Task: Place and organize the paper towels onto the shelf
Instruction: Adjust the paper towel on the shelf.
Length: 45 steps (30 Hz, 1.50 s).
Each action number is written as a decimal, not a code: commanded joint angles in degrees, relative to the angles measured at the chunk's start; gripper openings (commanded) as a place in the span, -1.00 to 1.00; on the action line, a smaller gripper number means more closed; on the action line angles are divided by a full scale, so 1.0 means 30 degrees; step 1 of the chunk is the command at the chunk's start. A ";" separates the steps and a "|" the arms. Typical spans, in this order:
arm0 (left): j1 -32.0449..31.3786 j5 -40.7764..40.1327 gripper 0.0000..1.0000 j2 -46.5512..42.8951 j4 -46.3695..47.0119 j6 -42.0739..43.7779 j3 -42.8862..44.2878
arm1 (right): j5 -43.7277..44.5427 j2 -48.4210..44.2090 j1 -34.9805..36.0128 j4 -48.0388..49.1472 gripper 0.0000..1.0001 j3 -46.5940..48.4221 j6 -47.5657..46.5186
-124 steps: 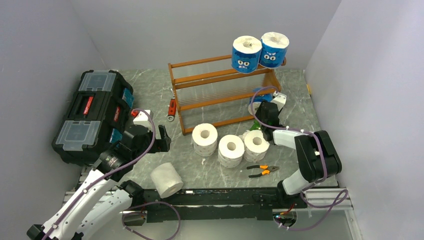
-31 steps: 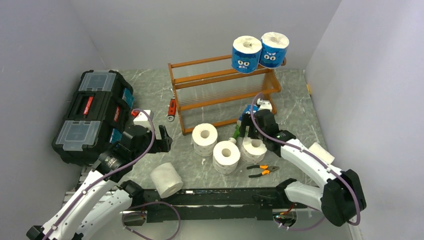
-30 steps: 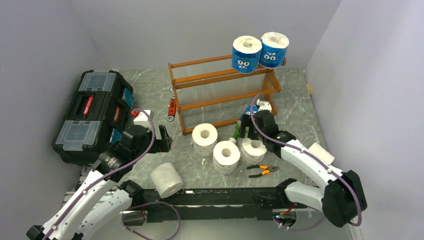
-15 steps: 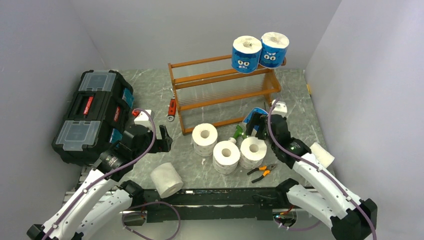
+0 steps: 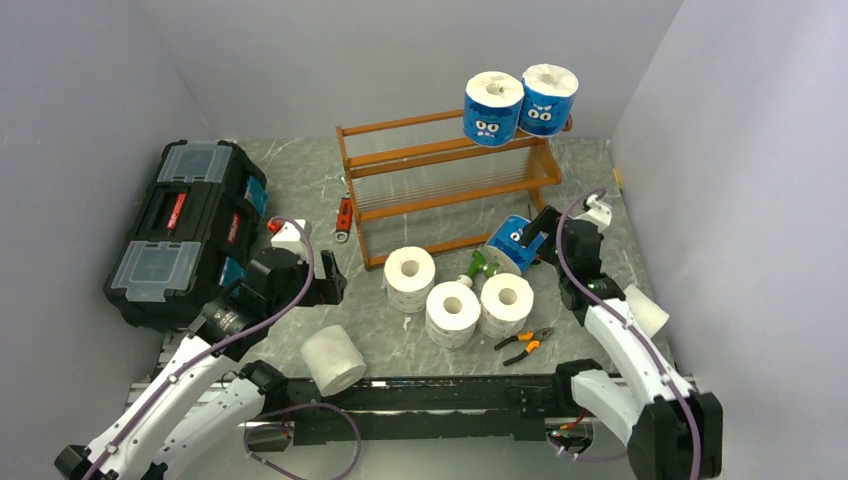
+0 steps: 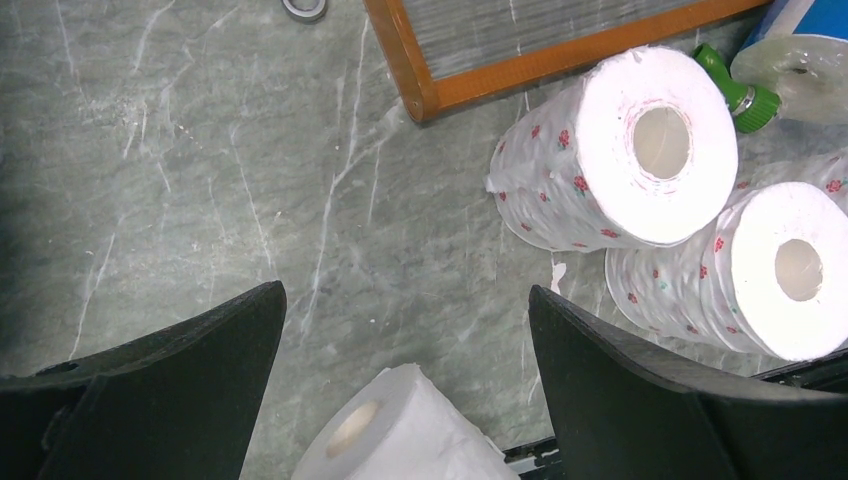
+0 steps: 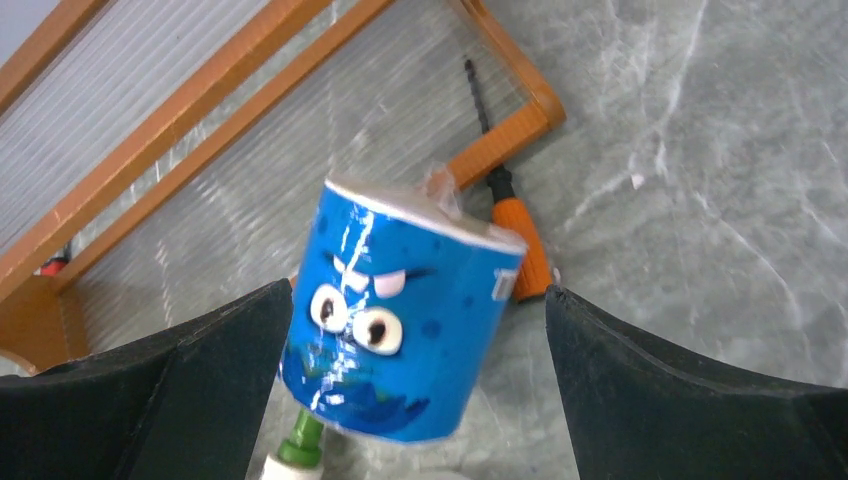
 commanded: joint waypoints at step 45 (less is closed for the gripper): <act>0.0080 -0.0046 0.95 0.0147 0.0506 0.0010 0.0084 | -0.2203 -0.1367 -0.0450 -0.0938 0.95 -0.0977 0.1813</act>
